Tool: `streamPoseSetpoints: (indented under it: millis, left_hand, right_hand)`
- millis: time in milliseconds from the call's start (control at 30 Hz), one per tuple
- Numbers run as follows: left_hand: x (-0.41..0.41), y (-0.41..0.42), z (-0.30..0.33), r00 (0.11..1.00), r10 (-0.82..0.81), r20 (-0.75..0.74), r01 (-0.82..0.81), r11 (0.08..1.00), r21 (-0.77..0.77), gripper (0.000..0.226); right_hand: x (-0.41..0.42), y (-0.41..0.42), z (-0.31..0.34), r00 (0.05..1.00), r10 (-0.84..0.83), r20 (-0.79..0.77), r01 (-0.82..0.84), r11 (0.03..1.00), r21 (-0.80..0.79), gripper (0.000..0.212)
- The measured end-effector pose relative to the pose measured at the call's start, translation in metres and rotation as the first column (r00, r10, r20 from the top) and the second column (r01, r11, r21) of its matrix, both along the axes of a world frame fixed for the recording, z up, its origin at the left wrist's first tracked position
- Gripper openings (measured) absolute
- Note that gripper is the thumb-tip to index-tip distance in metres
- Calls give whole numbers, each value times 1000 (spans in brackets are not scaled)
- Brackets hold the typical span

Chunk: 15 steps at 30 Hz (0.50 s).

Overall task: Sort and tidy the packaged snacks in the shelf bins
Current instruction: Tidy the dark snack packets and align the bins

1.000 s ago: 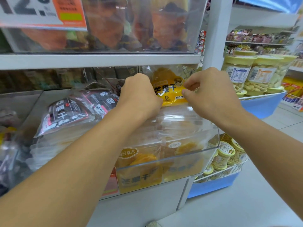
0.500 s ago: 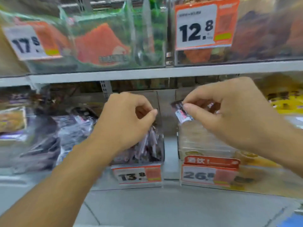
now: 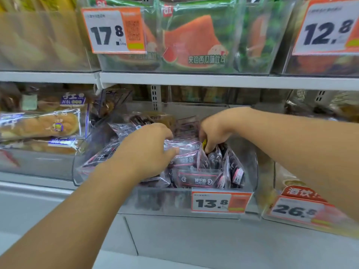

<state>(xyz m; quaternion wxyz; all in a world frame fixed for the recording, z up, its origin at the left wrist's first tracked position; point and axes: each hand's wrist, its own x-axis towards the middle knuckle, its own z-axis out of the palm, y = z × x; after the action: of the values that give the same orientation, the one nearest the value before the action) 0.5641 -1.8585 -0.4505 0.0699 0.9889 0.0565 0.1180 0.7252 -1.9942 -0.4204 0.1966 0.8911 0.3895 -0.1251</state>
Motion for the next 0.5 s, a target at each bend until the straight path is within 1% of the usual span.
streamPoseSetpoints:
  millis: [33,67,100,167,233,267,333,367,433,467,500]
  left_hand:
    - [2,0,0,1000,-12,-3,12,1000,9,44]
    - [4,0,-1,999,-23,-23,23,999,23,44]
    - [5,0,-3,998,-29,-48,31,999,39,45]
    - [6,2,-6,997,-20,-73,24,999,46,50]
    - [7,8,-8,998,-11,-62,13,1000,29,58]
    - [7,12,-9,999,-7,-50,8,1000,21,63]
    - [7,18,-9,1000,-27,-11,27,1000,-14,73]
    - [8,19,-11,998,-54,23,55,998,-38,76]
    - [6,18,-12,989,-95,113,106,989,-103,80]
    - [4,17,-13,978,-106,179,136,977,-163,83]
    - [3,16,-12,959,-106,264,171,957,-236,86]
  right_hand:
    - [5,4,-9,1000,-10,6,10,999,-35,53]
    - [7,7,-16,1000,-7,9,7,999,-46,51]
    - [8,9,-21,1000,14,7,-14,999,-40,43]
    - [4,8,-18,998,58,1,-58,998,26,23]
    - [-3,1,-4,995,88,51,-95,985,147,13]
    - [-7,-4,5,989,94,112,-116,970,214,11]
    - [-18,-15,16,962,50,270,-144,928,343,6]
    - [-26,-22,19,935,22,354,-168,907,386,4]
    - [-48,-32,26,856,-9,517,-265,852,452,9]
    - [-60,-35,29,831,-15,556,-325,799,506,11]
    - [-71,-36,32,828,-23,560,-377,716,588,19]
